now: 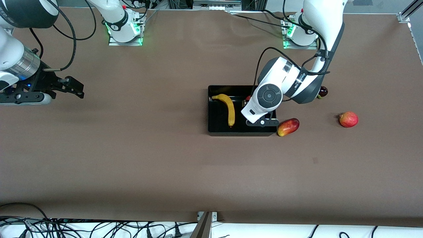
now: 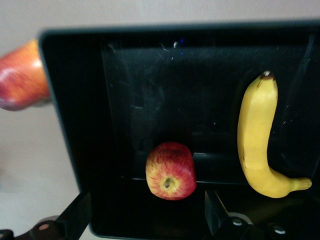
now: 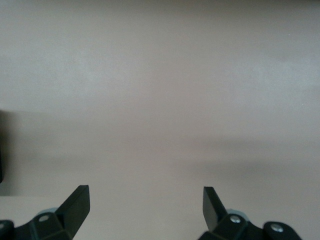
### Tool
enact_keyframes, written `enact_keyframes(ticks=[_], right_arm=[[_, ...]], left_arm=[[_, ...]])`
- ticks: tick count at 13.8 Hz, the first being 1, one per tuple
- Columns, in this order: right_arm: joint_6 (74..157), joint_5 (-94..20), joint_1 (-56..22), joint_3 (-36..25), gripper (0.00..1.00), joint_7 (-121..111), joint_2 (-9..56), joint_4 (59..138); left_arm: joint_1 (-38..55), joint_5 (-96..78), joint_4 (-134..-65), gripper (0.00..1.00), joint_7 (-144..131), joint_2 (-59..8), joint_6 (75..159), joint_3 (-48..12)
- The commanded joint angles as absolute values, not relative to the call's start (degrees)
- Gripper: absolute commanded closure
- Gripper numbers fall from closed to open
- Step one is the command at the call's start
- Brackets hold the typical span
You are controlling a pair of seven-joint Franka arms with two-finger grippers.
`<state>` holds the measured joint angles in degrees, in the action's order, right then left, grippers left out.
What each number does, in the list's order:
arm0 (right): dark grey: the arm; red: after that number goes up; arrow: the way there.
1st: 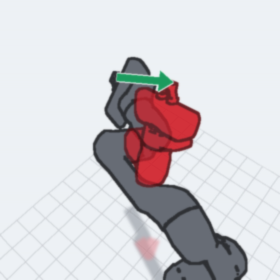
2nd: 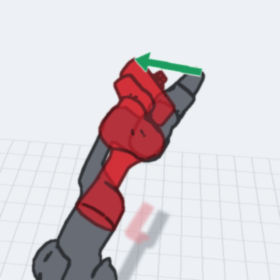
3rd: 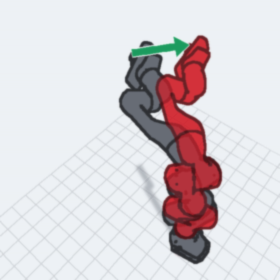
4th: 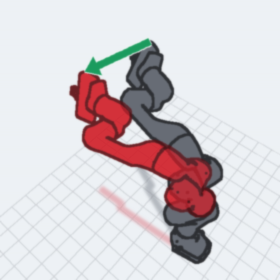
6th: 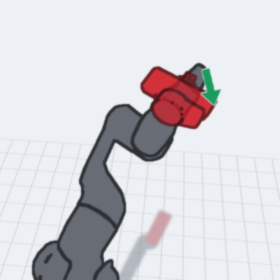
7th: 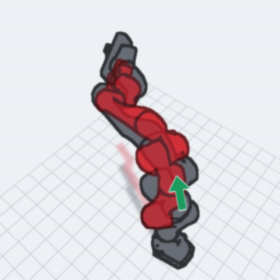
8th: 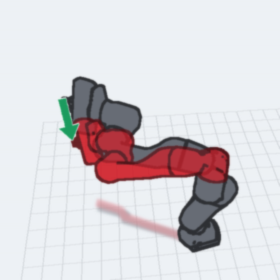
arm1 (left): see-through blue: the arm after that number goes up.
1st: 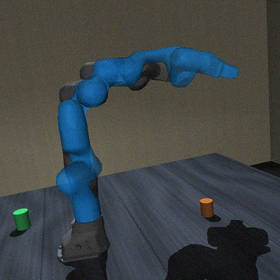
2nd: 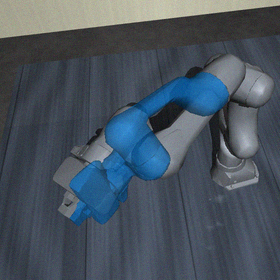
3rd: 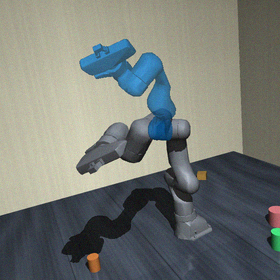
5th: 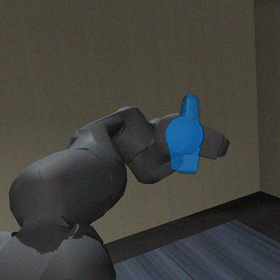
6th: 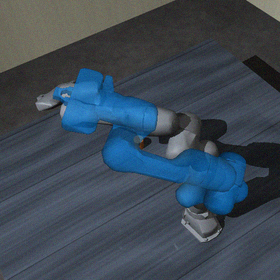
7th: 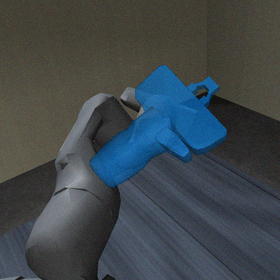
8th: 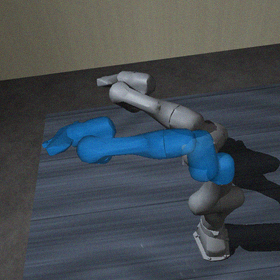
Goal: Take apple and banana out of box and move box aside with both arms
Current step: 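Lower the left gripper onto the red apple in the tray and grasp, then lift the red apple out and place it beside the mango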
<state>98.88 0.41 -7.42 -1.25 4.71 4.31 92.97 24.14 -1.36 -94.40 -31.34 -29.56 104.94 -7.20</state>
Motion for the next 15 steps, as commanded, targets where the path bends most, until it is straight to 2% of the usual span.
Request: enact_keyframes(ticks=[1, 5, 9, 10, 11, 12, 13, 14, 15], right_arm=[[98.44, -0.53, -8.0, -1.85, 0.0, 5.27, 3.87, 93.08], [98.44, -0.53, -8.0, -1.85, 0.0, 5.27, 3.87, 93.08], [98.44, -0.53, -8.0, -1.85, 0.0, 5.27, 3.87, 93.08], [98.44, -0.53, -8.0, -1.85, 0.0, 5.27, 3.87, 93.08], [98.44, -0.53, -8.0, -1.85, 0.0, 5.27, 3.87, 93.08], [98.44, -0.53, -8.0, -1.85, 0.0, 5.27, 3.87, 93.08], [98.44, -0.53, -8.0, -1.85, 0.0, 5.27, 3.87, 93.08], [98.44, -0.53, -8.0, -1.85, 0.0, 5.27, 3.87, 93.08], [98.52, -0.53, -8.0, -1.85, 0.0, 5.27, 3.87, 93.08]], left_arm=[[24.08, -2.55, -103.24, 0.0, -32.78, -26.37, 111.5, -7.82], [24.43, -2.55, -111.95, 0.0, -36.47, -26.19, 123.99, -8.7], [24.35, -3.25, -115.66, 0.0, -37.0, -26.63, 130.08, -9.67], [24.43, -3.25, -115.66, 0.09, -37.0, -26.8, 130.08, -9.75], [24.43, -3.34, -115.49, 0.47, -37.18, -26.81, 129.99, -9.84], [24.17, -3.34, -115.05, 0.67, -37.87, -26.55, 129.29, -9.84], [24.0, -3.34, -114.79, 0.79, -38.66, -26.19, 128.68, -9.93], [23.82, -3.34, -114.18, 0.84, -38.85, -25.84, 127.02, -9.84], [23.47, -3.34, -112.52, 0.86, -38.85, -25.32, 124.13, -9.84]])
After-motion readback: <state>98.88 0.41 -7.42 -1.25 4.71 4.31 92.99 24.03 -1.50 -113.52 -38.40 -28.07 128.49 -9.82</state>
